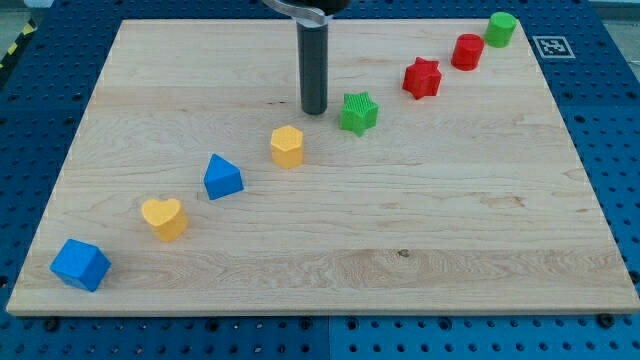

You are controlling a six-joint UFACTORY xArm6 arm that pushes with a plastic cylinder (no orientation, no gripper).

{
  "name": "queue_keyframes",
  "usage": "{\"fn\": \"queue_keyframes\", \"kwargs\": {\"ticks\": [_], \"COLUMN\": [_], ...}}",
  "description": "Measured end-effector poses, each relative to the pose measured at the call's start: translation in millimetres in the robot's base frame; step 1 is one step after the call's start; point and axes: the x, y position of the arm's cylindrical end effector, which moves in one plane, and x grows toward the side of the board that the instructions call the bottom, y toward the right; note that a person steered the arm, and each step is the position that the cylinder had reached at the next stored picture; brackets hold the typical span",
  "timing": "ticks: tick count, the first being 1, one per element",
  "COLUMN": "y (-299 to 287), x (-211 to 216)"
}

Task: Nudge the green star

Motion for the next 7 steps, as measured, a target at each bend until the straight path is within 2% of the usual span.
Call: {"fn": "queue_keyframes", "kwargs": {"ticks": [2,3,7], "y": [6.6,48.9,39.5], "x": [21.8,43.8,86.6]}}
